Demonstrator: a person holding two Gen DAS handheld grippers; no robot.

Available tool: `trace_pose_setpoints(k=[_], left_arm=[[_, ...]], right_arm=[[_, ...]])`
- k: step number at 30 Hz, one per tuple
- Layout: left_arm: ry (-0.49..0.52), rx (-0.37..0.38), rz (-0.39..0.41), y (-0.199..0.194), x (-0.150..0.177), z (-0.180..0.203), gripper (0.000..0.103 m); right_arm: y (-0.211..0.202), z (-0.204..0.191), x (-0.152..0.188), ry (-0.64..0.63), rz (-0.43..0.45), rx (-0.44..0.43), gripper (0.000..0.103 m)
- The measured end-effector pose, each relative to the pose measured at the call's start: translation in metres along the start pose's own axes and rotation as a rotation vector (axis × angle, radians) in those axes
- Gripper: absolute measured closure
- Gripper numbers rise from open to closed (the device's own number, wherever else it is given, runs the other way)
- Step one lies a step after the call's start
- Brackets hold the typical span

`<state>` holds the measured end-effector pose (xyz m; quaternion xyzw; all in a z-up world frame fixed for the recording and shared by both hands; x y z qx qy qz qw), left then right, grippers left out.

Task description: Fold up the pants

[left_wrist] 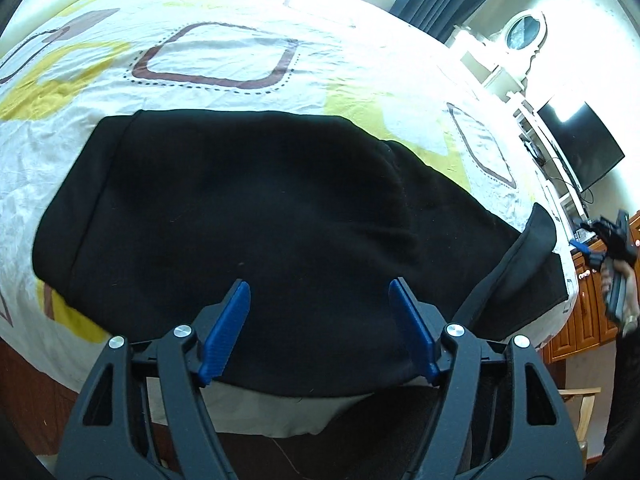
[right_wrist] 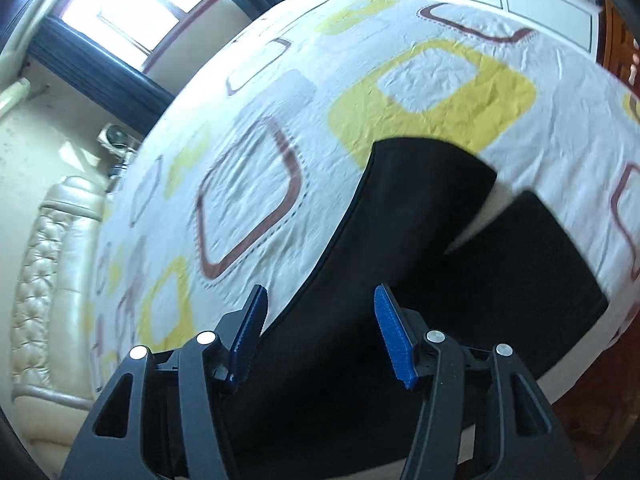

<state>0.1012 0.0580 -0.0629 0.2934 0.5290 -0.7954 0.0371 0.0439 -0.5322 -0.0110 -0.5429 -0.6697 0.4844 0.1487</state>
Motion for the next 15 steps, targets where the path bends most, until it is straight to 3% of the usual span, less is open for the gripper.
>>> trace_pose_setpoints(k=[7, 13, 15], left_arm=[[-0.020, 0.017, -0.016, 0.012, -0.001, 0.006, 0.025], [-0.063, 0.060, -0.019, 0.017, 0.001, -0.001, 0.022], [-0.065, 0.077, -0.014, 0.018, 0.001, 0.001, 0.018]], right_arm=[[0.087, 0.001, -0.067, 0.053, -0.034, 0.266, 0.048], [0.130, 0.019, -0.074, 0.079, -0.049, 0.413, 0.049], [0.130, 0.017, -0.074, 0.051, -0.039, 0.430, 0.059]])
Point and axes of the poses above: each gripper's, at about its wrist camera, not at the fingertips, and y roughly the way its jaws point, z to its right, x to its underside, the point moved 8 cm from there along y, roughly the way its jaws point, and after that the axes turned 11 degrees about y, right-handed, at the moved point
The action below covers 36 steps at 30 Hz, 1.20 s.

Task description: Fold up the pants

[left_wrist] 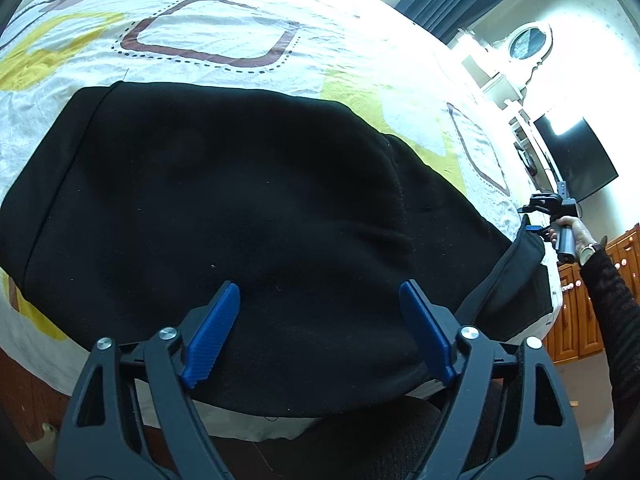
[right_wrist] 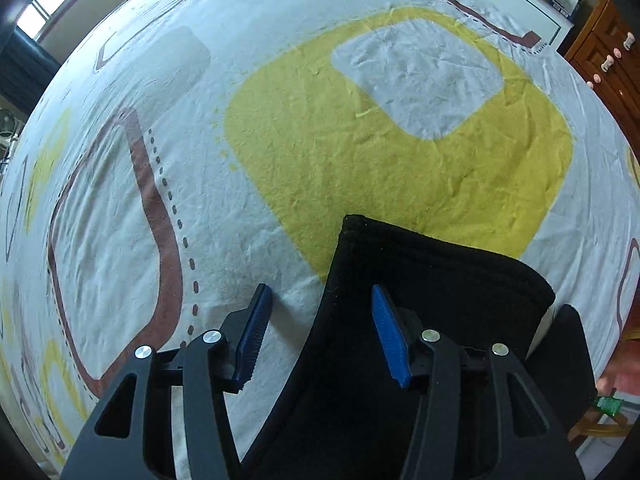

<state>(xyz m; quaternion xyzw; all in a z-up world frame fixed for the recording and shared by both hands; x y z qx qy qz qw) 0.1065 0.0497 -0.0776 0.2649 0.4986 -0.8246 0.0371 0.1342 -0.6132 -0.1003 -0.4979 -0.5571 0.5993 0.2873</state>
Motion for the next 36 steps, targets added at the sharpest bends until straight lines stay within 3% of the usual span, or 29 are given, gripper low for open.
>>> trace_pose_setpoints(k=[1, 3, 6, 11, 16, 18, 21, 26, 29, 31, 33, 36], left_arm=[[0.002, 0.004, 0.001, 0.000, 0.000, 0.001, 0.016], [0.013, 0.000, 0.001, 0.001, 0.000, 0.003, 0.014], [0.032, -0.013, -0.001, 0.001, 0.000, 0.005, 0.014], [0.024, -0.026, -0.005, 0.000, 0.000, 0.006, 0.014], [-0.007, -0.041, -0.019, -0.001, 0.001, 0.006, 0.014], [-0.026, -0.037, -0.022, -0.004, 0.002, 0.009, 0.014], [-0.048, 0.002, 0.009, -0.012, 0.001, 0.024, 0.014], [0.013, 0.077, 0.053, -0.023, 0.001, 0.081, 0.014], [0.020, 0.166, 0.039, -0.016, 0.010, 0.123, 0.014], [0.009, 0.236, 0.018, -0.005, 0.018, 0.151, 0.014], [-0.001, 0.293, -0.014, 0.012, 0.027, 0.177, 0.014], [0.004, 0.334, -0.057, 0.033, 0.035, 0.208, 0.014]], right_arm=[[-0.003, 0.001, 0.000, -0.012, 0.009, 0.000, 0.064], [-0.012, 0.010, 0.001, -0.005, 0.019, -0.043, 0.088], [-0.032, 0.033, 0.004, 0.060, 0.007, -0.187, 0.091], [-0.084, 0.081, 0.022, 0.138, 0.062, -0.470, 0.092], [-0.121, 0.136, 0.038, 0.206, 0.110, -0.655, 0.092], [-0.124, 0.160, 0.044, 0.246, 0.125, -0.676, 0.092], [-0.110, 0.194, 0.058, 0.269, 0.111, -0.642, 0.092], [-0.068, 0.224, 0.071, 0.346, 0.041, -0.617, 0.092], [-0.056, 0.231, 0.081, 0.380, 0.002, -0.649, 0.092], [-0.053, 0.232, 0.084, 0.417, -0.009, -0.694, 0.090], [-0.053, 0.229, 0.085, 0.453, -0.020, -0.765, 0.072], [-0.056, 0.220, 0.085, 0.471, -0.012, -0.824, 0.053]])
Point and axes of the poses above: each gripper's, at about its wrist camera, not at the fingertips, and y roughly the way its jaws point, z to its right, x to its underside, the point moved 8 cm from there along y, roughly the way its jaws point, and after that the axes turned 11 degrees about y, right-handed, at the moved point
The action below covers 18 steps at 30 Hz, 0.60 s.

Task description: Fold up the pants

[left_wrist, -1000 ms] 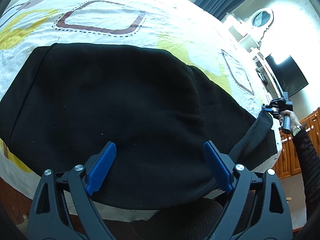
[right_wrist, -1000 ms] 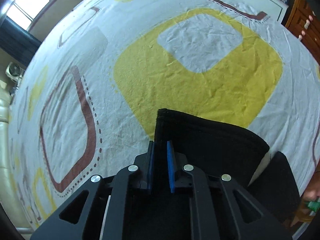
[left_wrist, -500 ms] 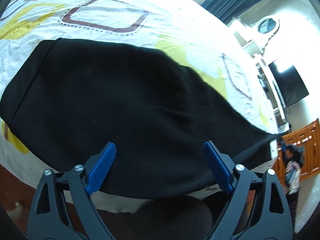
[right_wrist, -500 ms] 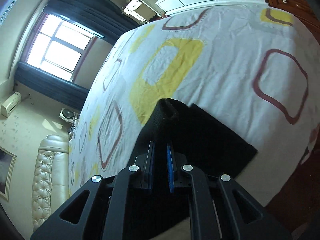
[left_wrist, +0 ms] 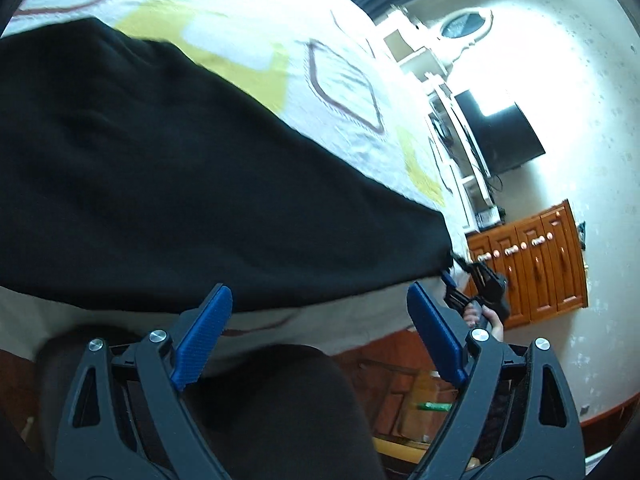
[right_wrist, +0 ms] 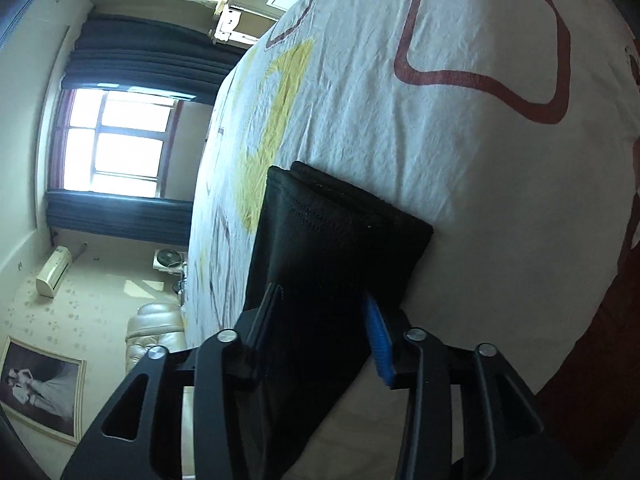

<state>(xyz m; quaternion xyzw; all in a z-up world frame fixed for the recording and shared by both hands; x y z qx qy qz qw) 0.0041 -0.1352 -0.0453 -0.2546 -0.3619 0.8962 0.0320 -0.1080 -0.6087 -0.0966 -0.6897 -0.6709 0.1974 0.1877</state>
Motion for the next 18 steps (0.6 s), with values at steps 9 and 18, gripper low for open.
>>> trace_pose_setpoints(k=[9, 18], left_arm=[[0.020, -0.013, -0.072, 0.043, 0.010, 0.025, 0.014], [0.027, -0.095, -0.030, 0.035, -0.001, 0.007, 0.014]], right_arm=[[0.019, -0.014, 0.003, -0.101, -0.005, 0.031, 0.095], [0.005, 0.011, -0.008, -0.100, 0.032, 0.054, 0.097]])
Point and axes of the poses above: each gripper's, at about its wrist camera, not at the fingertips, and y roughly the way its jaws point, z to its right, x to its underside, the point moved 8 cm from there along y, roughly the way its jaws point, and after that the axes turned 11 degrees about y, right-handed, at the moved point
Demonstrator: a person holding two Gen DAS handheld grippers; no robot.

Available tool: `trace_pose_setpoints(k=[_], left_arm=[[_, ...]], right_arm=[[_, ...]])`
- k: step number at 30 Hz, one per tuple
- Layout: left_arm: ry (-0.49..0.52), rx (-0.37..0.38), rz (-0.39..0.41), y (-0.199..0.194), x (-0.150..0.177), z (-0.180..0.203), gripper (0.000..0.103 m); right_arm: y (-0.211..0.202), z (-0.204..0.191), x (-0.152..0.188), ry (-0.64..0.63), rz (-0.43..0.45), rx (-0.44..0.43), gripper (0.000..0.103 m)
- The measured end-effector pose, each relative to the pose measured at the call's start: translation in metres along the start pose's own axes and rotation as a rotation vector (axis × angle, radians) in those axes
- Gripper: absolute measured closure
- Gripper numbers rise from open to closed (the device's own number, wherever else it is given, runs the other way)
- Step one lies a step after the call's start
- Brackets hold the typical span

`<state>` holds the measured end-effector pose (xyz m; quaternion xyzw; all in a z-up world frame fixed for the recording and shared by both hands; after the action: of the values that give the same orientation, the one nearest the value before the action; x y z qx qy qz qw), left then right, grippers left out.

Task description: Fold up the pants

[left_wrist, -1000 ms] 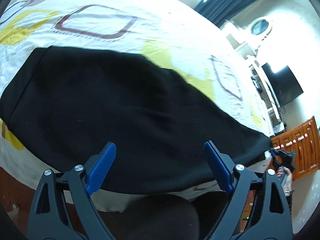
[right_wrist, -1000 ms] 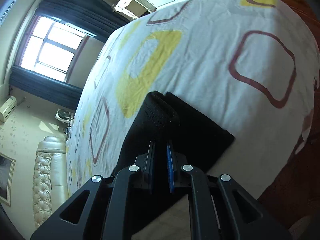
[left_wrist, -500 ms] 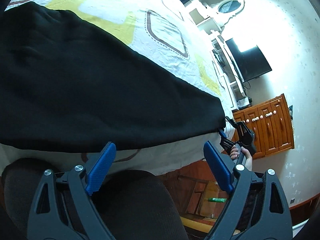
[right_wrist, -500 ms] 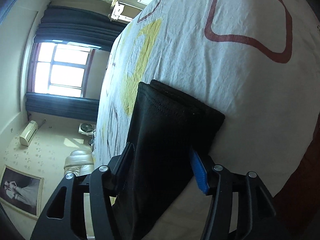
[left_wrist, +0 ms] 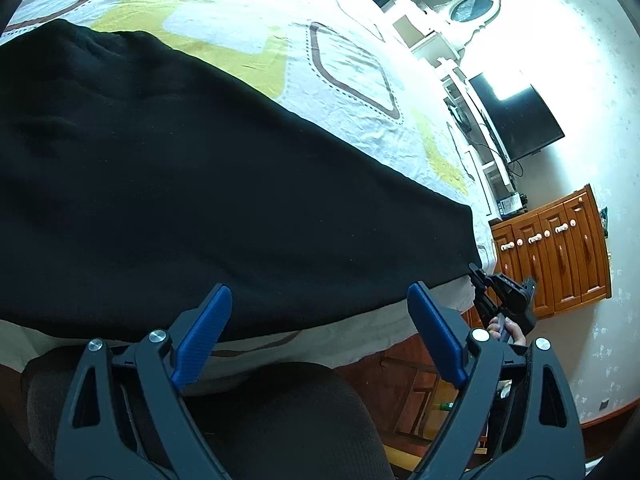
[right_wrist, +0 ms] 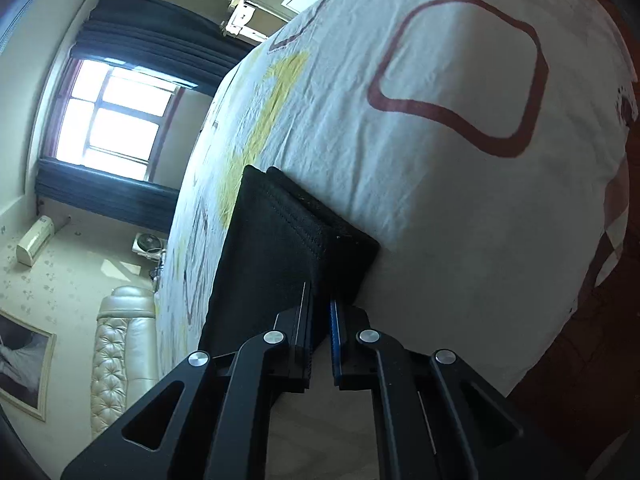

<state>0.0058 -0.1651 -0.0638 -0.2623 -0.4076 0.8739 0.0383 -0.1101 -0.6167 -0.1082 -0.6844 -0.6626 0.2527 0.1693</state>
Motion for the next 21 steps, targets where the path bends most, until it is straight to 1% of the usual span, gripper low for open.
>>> trace_pose_setpoints(k=[2, 5, 6, 7, 8, 9, 11, 15, 16, 17, 18, 20, 21], left_arm=[[-0.019, -0.012, 0.004, -0.002, -0.002, -0.009, 0.014], [-0.005, -0.055, 0.028, -0.011, -0.009, -0.021, 0.014], [0.008, -0.081, 0.039, -0.016, -0.013, -0.026, 0.014], [0.023, -0.106, 0.051, -0.021, -0.016, -0.031, 0.014], [0.035, -0.131, 0.062, -0.026, -0.020, -0.036, 0.014], [0.041, -0.151, 0.070, -0.030, -0.023, -0.042, 0.014], [0.036, -0.185, 0.083, -0.040, -0.028, -0.057, 0.014], [-0.028, -0.227, 0.080, -0.054, -0.034, -0.094, 0.014], [-0.052, -0.233, 0.080, -0.057, -0.034, -0.104, 0.014], [-0.070, -0.239, 0.080, -0.060, -0.032, -0.112, 0.013], [-0.090, -0.249, 0.081, -0.063, -0.032, -0.121, 0.013], [-0.118, -0.278, 0.095, -0.073, -0.033, -0.138, 0.013], [-0.123, -0.298, 0.107, -0.077, -0.035, -0.143, 0.013]], right_arm=[[-0.002, 0.003, -0.002, 0.045, 0.000, -0.025, 0.096], [-0.012, 0.005, -0.010, 0.064, 0.023, -0.043, 0.091], [-0.015, 0.005, -0.012, 0.061, 0.038, -0.036, 0.080], [-0.017, 0.006, -0.014, 0.057, 0.045, -0.032, 0.075], [-0.017, 0.007, -0.015, 0.058, 0.045, -0.036, 0.067], [-0.018, 0.010, -0.017, 0.063, 0.047, -0.039, 0.066], [-0.015, 0.013, -0.020, 0.075, 0.036, -0.059, 0.066], [-0.005, 0.006, -0.019, 0.078, 0.026, -0.135, 0.066], [-0.004, 0.004, -0.020, 0.061, 0.035, -0.126, 0.064], [-0.003, 0.000, -0.020, 0.038, 0.048, -0.112, 0.068], [-0.005, -0.003, -0.021, 0.010, 0.061, -0.094, 0.088], [-0.007, -0.011, -0.024, -0.048, 0.082, -0.049, 0.089], [-0.005, -0.011, -0.026, -0.061, 0.075, -0.028, 0.089]])
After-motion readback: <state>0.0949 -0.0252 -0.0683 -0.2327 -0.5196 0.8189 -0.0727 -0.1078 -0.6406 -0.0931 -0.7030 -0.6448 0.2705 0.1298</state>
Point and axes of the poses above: each gripper's, at about its wrist camera, not at the fingertips, and y roughly the way its jaws point, z to its right, x to its underside, the point moved 8 cm from there along y, roughly the way its jaws point, and after that the axes turned 11 degrees about y, right-handed, at the moved point
